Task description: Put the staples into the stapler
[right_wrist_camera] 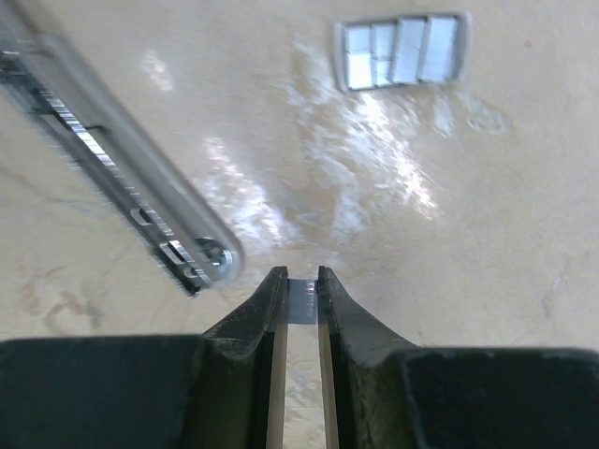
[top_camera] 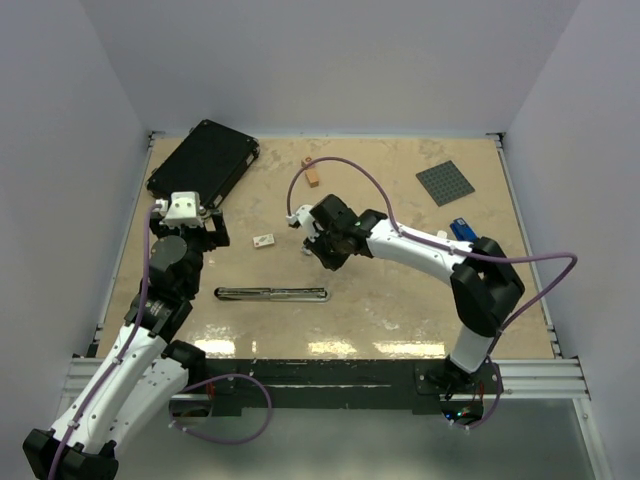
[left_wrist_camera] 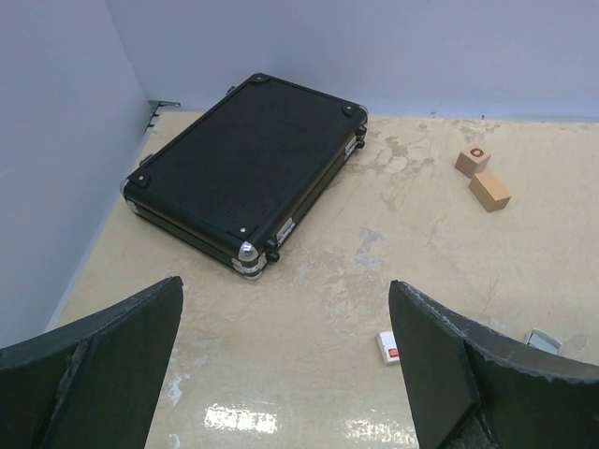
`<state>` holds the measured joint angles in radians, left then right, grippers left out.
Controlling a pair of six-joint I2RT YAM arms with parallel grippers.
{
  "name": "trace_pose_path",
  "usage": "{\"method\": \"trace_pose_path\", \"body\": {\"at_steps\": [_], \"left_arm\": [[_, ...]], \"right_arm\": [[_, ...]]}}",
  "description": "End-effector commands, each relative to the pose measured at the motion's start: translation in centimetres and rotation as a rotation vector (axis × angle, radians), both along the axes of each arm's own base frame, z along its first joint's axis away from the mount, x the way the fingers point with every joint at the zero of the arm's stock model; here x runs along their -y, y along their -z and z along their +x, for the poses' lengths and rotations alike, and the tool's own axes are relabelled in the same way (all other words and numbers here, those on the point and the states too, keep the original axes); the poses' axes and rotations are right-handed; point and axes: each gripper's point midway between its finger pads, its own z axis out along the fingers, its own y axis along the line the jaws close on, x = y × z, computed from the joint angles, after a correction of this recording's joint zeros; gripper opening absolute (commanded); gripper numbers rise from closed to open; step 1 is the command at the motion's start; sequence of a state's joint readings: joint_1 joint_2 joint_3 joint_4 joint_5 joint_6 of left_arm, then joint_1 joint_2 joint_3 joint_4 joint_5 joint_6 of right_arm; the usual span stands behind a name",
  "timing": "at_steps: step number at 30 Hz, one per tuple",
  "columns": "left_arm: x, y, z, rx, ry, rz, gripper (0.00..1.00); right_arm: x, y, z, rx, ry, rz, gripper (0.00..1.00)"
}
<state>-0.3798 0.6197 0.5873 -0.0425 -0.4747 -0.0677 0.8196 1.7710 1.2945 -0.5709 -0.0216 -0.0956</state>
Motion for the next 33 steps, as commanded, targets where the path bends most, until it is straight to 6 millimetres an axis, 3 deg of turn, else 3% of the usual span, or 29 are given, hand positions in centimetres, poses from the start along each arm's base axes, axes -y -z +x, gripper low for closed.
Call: {"method": "trace_pose_path", "body": {"at_steps": [1,7,13,33], "left_arm": [[0.1,-2.4,0.0,0.054,0.010,-0.025,0.96],[0.0,-2.6,-0.1,0.062,0.011,-0.024,0.95],[0.1,-2.7,-0.2,0.069,0.015,-0.022,0.95],[0.1,-2.7,-0.2,0.069,0.020,-0.019,0.95]], "right_arm": [[-4.1,-3.5,-2.0,0.069,-0.220,0.119,0.17],[-7.1,-2.4,-4.8,0.085,-0.392,0.114,0.18],[-8.4,-1.6,-5.7,0.076,-0.478,0.123,0.18],[-8.8,0.2,-5.0,0.100,-0.571,0.070,0.17]]}}
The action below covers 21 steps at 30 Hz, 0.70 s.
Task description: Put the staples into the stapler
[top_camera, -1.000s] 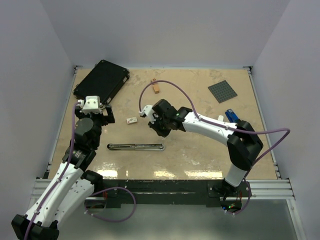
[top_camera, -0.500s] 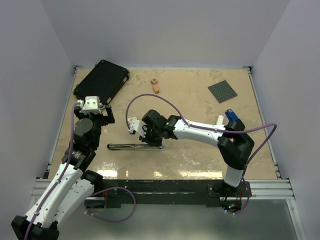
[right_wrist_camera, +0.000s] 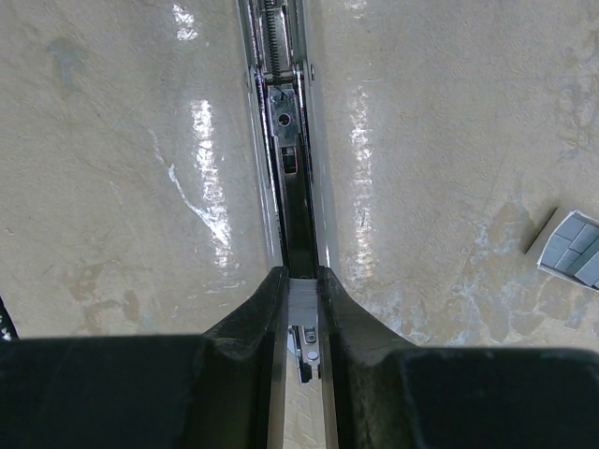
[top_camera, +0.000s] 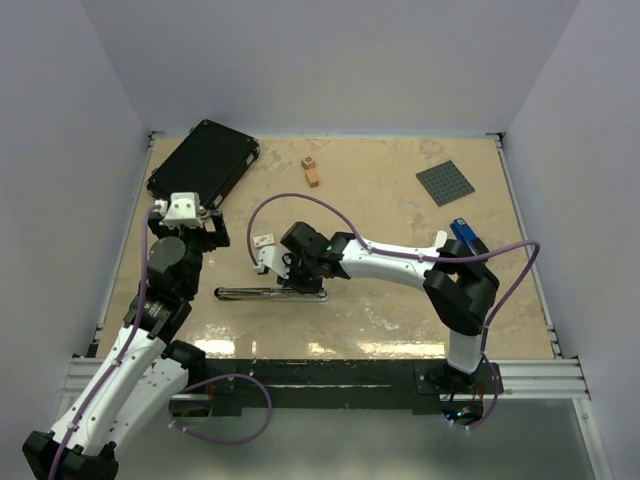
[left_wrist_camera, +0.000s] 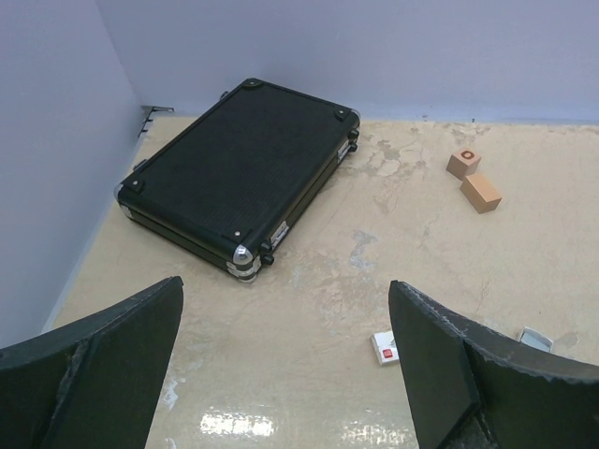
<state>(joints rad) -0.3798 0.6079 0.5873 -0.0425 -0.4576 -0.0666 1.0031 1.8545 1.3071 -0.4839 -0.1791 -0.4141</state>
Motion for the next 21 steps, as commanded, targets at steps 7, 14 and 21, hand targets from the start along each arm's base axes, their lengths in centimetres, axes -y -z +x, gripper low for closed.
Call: {"method": "trace_pose_path", "body": {"at_steps": [7,14,21], "left_arm": [[-0.1,-2.5,0.0,0.059,0.006,-0.016,0.95],[0.1,-2.3,0.1,0.055,0.011,-0.014,0.95],[0.1,-2.3,0.1,0.055,0.014,-0.014,0.95]], "right_arm": [[-1.7,-2.2,1.1,0.055,-0.034,0.056,0.17],[-2.0,-3.1,1.0,0.058,-0.047,0.077,0.17],[-1.6,-2.0,0.7,0.036,-0.055,0.050,0.17]]}}
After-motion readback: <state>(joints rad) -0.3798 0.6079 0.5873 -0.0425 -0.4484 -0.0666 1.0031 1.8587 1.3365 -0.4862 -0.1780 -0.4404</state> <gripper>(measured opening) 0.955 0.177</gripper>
